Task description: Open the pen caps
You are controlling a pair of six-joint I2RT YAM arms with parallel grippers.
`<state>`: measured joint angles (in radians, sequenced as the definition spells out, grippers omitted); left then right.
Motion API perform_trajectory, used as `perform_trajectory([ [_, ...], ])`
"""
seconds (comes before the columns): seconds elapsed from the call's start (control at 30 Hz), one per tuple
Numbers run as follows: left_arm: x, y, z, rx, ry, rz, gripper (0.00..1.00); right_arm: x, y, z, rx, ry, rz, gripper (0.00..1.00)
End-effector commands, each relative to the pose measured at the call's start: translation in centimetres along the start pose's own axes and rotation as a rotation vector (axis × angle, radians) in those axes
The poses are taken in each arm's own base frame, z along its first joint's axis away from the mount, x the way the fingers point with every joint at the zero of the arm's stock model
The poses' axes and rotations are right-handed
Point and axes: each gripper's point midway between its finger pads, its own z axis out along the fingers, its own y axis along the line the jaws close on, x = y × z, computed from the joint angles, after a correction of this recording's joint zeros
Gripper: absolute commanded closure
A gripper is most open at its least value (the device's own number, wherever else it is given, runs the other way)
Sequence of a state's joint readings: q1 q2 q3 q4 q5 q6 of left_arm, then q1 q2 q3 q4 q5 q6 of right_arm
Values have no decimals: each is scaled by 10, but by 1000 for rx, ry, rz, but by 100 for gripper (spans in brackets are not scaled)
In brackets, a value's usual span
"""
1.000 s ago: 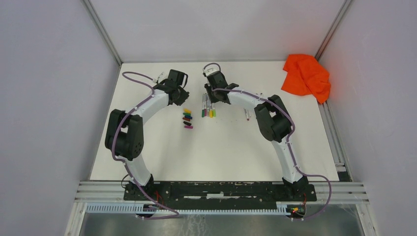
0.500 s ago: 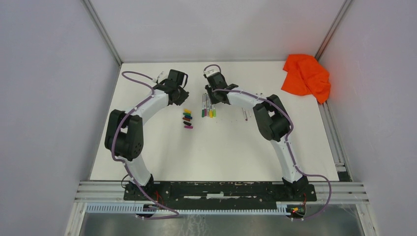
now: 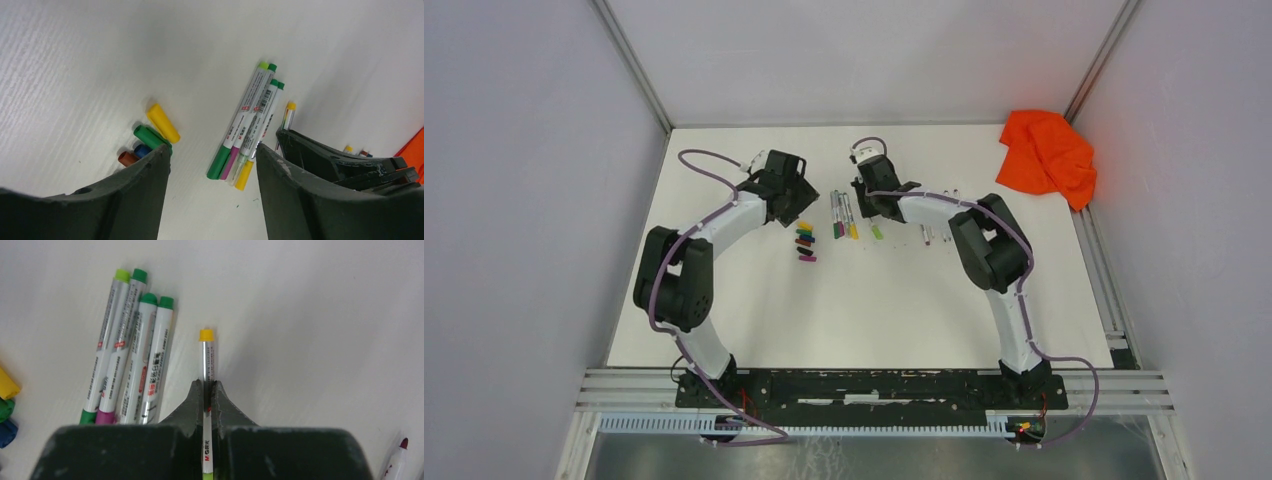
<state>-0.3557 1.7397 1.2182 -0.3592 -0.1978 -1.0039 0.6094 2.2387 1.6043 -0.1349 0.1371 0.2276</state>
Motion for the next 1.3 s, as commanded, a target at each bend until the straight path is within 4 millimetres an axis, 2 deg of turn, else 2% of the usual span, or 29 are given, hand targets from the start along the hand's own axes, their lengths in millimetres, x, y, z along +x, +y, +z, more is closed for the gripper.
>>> perform_trajectory([
  [0.0,1,-23,-13,132,9,49,29,29,-12,-15,-16,56,18,100],
  [0.27,21,-41,-24,201,34,57,27,24,-11,-48,-108,-40,47,100],
  [0.4,34,-54,-35,254,56,64,27,22,-4,-67,-189,-87,89,100],
  [0.53,48,-62,-50,337,61,99,26,16,0,-88,-250,-156,142,100],
  [0.7,71,-77,-78,540,73,145,28,5,5,-119,-348,-258,233,100],
  [1.03,122,-86,-117,813,107,268,34,-13,22,-172,-543,-423,366,100],
  [1.27,143,-84,-133,938,110,309,37,-14,36,-196,-687,-468,442,100],
])
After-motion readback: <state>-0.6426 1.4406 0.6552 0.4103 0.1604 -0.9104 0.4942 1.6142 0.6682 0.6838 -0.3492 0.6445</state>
